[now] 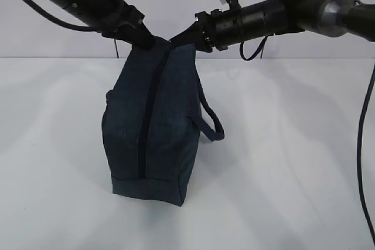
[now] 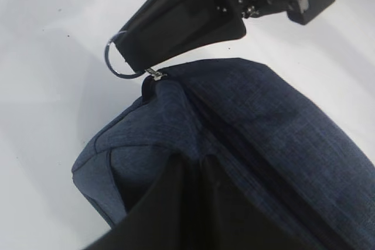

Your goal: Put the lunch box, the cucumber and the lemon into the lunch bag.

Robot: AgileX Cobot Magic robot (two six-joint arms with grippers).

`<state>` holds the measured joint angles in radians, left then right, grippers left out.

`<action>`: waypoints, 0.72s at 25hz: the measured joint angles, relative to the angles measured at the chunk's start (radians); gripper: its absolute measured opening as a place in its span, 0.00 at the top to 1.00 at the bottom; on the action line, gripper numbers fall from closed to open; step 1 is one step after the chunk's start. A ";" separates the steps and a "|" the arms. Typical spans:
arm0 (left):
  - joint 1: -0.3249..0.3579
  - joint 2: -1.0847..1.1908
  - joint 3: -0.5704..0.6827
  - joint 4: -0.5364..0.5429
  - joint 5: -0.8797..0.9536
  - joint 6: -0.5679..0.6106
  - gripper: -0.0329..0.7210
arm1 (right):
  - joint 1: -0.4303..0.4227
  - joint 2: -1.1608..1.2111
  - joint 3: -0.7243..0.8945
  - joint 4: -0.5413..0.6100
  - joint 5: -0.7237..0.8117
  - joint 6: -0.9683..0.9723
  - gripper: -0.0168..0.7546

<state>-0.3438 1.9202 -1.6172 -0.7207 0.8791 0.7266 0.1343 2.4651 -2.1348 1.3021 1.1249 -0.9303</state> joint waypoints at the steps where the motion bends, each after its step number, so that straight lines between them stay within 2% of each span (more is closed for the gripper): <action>1: 0.000 -0.002 0.000 0.000 0.002 0.000 0.92 | 0.000 0.000 0.000 -0.004 -0.004 0.002 0.95; 18: 0.000 -0.051 0.000 0.006 0.029 0.016 0.93 | 0.000 0.000 -0.002 -0.122 -0.053 0.071 0.95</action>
<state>-0.3438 1.8695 -1.6172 -0.7150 0.9077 0.7429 0.1343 2.4651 -2.1363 1.1806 1.0715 -0.8588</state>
